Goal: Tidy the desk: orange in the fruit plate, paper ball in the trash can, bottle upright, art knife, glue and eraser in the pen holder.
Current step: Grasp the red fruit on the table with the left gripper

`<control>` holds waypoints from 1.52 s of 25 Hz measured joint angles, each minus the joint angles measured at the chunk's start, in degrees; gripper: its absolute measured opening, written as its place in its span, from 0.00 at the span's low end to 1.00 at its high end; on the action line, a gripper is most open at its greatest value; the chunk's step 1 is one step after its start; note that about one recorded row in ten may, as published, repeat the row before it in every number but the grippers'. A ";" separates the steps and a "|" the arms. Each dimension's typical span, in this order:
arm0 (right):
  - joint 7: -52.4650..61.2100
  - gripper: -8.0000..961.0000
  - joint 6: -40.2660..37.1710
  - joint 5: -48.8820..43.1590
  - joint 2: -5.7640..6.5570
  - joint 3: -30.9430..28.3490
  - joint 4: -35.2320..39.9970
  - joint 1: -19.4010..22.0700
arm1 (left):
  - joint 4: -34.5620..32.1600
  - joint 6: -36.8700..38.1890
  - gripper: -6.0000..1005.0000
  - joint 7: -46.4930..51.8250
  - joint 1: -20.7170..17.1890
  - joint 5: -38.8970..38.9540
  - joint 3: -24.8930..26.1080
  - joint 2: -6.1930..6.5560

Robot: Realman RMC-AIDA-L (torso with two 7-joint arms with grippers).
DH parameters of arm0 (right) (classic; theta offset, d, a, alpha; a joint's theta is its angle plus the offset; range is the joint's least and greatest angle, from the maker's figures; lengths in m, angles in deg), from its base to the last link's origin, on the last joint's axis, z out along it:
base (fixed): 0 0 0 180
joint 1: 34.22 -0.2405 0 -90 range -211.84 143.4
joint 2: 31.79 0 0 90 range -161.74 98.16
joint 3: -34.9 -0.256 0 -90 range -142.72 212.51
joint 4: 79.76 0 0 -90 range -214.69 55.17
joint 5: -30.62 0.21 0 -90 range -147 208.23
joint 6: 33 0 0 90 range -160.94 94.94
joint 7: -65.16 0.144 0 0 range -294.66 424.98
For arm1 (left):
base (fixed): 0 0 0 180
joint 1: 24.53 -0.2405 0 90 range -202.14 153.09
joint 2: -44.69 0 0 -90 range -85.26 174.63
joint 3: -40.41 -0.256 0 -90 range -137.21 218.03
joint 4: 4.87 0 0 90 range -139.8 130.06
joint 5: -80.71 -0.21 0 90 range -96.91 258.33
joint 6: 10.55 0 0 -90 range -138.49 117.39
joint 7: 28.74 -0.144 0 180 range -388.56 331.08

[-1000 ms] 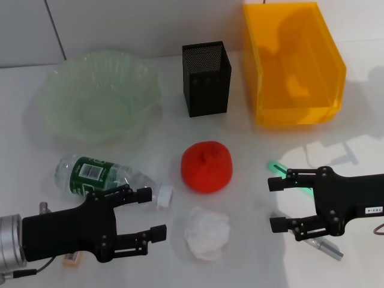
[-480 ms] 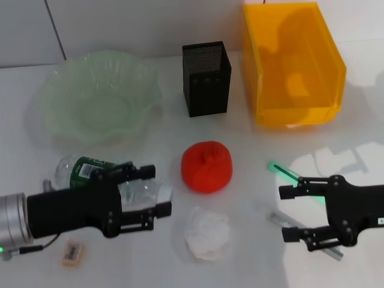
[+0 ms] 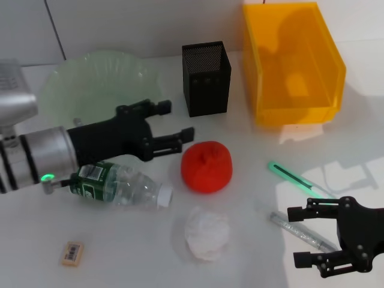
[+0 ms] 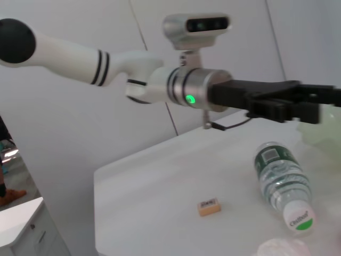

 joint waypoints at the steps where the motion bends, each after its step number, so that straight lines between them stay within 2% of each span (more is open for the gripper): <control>1: -0.01 0.85 -0.12 -0.04 -0.17 0.03 0.03 0.00 | 2.55 -3.08 0.82 -0.13 3.73 0.28 -2.06 -0.05; 2: -0.02 0.85 -0.15 -0.07 -0.30 0.06 0.06 0.01 | 2.90 -4.03 0.82 -0.13 4.89 0.46 -4.20 -0.06; 3: -0.02 0.85 -0.16 -0.08 -0.36 0.08 0.07 0.01 | 2.90 -4.03 0.82 -0.13 4.89 0.46 -4.20 -0.06; 5: -0.03 0.85 -0.10 -0.08 -0.42 0.13 0.00 -0.11 | 3.03 -7.21 0.82 0.09 6.54 2.56 -9.87 -0.07; 8: -0.04 0.85 -0.05 -0.08 -0.48 0.16 -0.06 -0.50 | 3.04 -8.59 0.81 0.12 6.68 3.79 -12.33 -0.07; 11: -0.04 0.85 -0.09 -0.09 -0.49 0.19 -0.06 -0.70 | 2.76 -13.99 0.81 -0.15 6.90 8.43 -20.36 -0.08; 13: -0.04 0.85 -0.04 -0.09 -0.52 0.24 -0.07 -0.88 | 2.69 -14.73 0.80 -0.14 6.98 8.97 -21.45 -0.08; 16: -0.02 0.85 0.30 -0.10 -0.64 0.28 -0.09 -1.30 | 2.35 -19.70 0.78 0.24 7.58 12.25 -28.56 -0.07; 20: 0.49 0.85 0.07 -0.15 -0.67 0.40 -0.01 -1.96 | 2.28 -21.67 0.76 -0.14 7.62 14.57 -31.54 -0.07; 36: 1.57 0.85 0.07 -0.17 -1.30 1.77 0.24 -3.55 | 2.28 -25.32 0.67 -0.15 6.99 14.28 -35.77 -0.07; 38: 1.65 0.85 0.04 -0.19 -1.32 1.77 0.24 -3.56 | 2.24 -25.58 0.60 -0.14 6.95 14.28 -35.78 -0.07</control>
